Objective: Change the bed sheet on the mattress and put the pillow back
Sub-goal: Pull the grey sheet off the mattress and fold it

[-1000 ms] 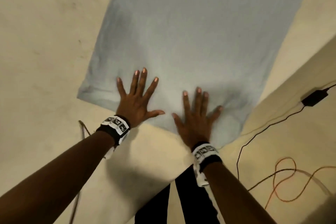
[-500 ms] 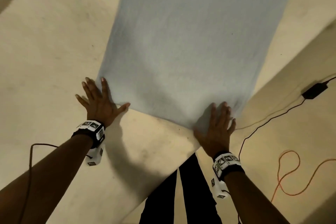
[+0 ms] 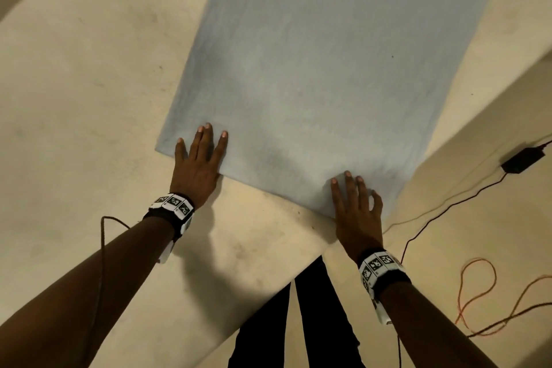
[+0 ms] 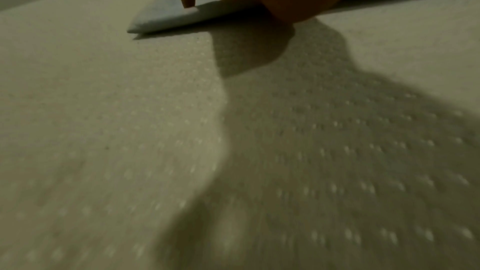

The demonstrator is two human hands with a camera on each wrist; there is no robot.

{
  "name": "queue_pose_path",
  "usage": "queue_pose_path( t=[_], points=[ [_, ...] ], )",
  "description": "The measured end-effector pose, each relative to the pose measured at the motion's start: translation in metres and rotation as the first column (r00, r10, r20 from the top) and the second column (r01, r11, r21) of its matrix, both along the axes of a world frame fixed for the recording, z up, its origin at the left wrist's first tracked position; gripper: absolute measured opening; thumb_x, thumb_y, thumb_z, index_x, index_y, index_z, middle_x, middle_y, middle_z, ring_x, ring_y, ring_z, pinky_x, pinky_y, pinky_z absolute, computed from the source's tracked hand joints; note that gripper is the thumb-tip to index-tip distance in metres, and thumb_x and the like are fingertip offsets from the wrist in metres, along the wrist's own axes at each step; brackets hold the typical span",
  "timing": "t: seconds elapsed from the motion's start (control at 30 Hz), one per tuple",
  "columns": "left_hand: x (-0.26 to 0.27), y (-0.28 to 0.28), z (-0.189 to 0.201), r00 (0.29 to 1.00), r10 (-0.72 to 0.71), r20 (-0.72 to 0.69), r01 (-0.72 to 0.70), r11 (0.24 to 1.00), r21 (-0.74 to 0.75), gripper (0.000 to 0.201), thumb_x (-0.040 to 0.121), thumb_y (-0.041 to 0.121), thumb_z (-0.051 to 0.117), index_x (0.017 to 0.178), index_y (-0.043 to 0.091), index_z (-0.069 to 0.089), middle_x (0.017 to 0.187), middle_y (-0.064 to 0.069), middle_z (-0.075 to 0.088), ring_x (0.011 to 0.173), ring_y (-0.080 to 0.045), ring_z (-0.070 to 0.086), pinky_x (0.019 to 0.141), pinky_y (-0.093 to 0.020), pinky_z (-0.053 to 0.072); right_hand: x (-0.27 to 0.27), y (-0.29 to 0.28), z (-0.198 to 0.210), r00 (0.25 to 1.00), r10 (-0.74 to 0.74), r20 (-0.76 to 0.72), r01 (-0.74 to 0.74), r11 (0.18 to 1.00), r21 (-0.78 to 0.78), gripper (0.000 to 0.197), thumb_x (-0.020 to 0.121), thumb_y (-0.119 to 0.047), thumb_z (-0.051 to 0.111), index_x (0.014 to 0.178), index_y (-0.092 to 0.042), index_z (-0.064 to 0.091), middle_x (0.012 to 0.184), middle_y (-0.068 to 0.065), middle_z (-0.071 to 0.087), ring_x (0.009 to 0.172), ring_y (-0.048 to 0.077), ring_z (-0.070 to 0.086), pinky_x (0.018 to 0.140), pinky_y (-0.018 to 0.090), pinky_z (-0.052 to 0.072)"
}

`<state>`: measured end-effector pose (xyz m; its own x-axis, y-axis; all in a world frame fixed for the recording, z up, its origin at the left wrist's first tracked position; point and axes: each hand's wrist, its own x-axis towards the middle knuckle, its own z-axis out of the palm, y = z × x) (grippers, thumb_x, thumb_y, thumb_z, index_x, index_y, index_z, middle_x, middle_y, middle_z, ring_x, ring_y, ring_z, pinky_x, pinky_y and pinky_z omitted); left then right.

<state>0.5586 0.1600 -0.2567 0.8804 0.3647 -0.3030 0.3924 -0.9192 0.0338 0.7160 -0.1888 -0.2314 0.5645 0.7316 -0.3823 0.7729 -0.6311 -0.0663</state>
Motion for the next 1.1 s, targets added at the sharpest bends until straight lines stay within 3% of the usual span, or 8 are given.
queue_pose_path(
  t=[0.2,0.33,0.47,0.73,0.83,0.9,0.97,1.1],
  points=[
    [0.016,0.018,0.008,0.989,0.083,0.124,-0.075,0.995,-0.071,0.084,0.079,-0.006,0.064,0.153,0.027,0.042,0.156,-0.019,0.039,0.144,-0.04,0.036,0.107,-0.069,0.029,0.03,-0.003,0.018,0.992,-0.13,-0.005,0.129,0.98,0.153,0.065,0.068,0.005,0.059,0.132,-0.007,0.062,0.139,0.022,0.056,0.121,0.044,0.056,0.092,0.055,0.049],
    [0.026,0.017,0.043,0.93,0.342,0.132,-0.301,0.919,-0.256,0.092,0.069,-0.014,0.057,0.138,0.046,0.057,0.153,0.0,0.047,0.147,-0.033,0.03,0.109,-0.077,-0.002,0.053,0.008,0.056,0.934,-0.347,-0.086,0.357,0.893,0.276,0.053,0.062,-0.006,0.047,0.107,-0.013,0.075,0.109,0.009,0.071,0.091,0.037,0.066,0.082,0.046,0.054],
    [0.039,0.014,0.106,0.857,0.488,0.164,-0.383,0.817,-0.431,0.09,0.066,-0.013,0.049,0.133,0.046,0.062,0.151,0.004,0.049,0.146,-0.03,0.031,0.11,-0.079,0.0,0.07,0.022,0.126,0.866,-0.478,-0.143,0.499,0.819,0.285,0.055,0.062,-0.007,0.044,0.106,-0.017,0.076,0.107,0.005,0.072,0.095,0.033,0.066,0.072,0.04,0.057],
    [0.065,0.012,0.295,0.769,0.49,0.411,-0.297,0.843,-0.448,0.09,0.064,-0.019,0.049,0.139,0.029,0.059,0.134,-0.004,0.065,0.125,-0.028,0.059,0.121,-0.058,0.017,0.119,0.026,0.32,0.838,-0.543,-0.046,0.509,0.75,0.423,0.045,0.063,-0.011,0.045,0.095,-0.015,0.076,0.094,0.009,0.071,0.089,0.036,0.067,0.065,0.038,0.051],
    [0.067,0.013,0.371,0.691,0.456,0.56,-0.29,0.885,-0.364,0.066,0.07,-0.013,0.057,0.126,0.02,0.063,0.106,-0.008,0.074,0.09,-0.037,0.067,0.094,-0.048,0.049,0.139,0.027,0.401,0.845,-0.535,0.001,0.468,0.74,0.482,0.04,0.06,-0.013,0.046,0.088,-0.015,0.075,0.085,0.011,0.069,0.083,0.037,0.066,0.06,0.034,0.045],
    [0.064,0.012,0.429,0.657,0.457,0.6,-0.303,0.888,-0.345,0.042,0.081,0.005,0.058,0.118,0.024,0.064,0.096,-0.004,0.073,0.083,-0.035,0.067,0.071,-0.039,0.051,0.151,0.027,0.451,0.865,-0.501,0.036,0.42,0.76,0.495,0.034,0.058,-0.014,0.048,0.082,-0.015,0.072,0.081,0.01,0.067,0.079,0.037,0.064,0.058,0.032,0.04],
    [0.061,0.016,0.48,0.65,0.391,0.652,-0.289,0.92,-0.264,0.04,0.084,0.021,0.047,0.119,0.025,0.065,0.104,0.0,0.074,0.089,-0.031,0.068,0.07,-0.037,0.052,0.167,0.029,0.494,0.876,-0.481,0.038,0.387,0.747,0.541,0.034,0.059,-0.015,0.047,0.083,-0.015,0.072,0.083,0.01,0.068,0.081,0.038,0.064,0.06,0.033,0.042],
    [0.057,0.035,0.557,0.658,0.132,0.741,-0.203,0.979,0.005,0.042,0.084,0.018,0.044,0.117,0.023,0.068,0.105,-0.003,0.075,0.082,-0.031,0.072,0.059,-0.039,0.057,0.194,0.034,0.569,0.889,-0.457,0.021,0.335,0.682,0.65,0.026,0.064,-0.01,0.048,0.078,-0.009,0.07,0.082,0.017,0.07,0.081,0.039,0.064,0.065,0.037,0.048]
  ],
)
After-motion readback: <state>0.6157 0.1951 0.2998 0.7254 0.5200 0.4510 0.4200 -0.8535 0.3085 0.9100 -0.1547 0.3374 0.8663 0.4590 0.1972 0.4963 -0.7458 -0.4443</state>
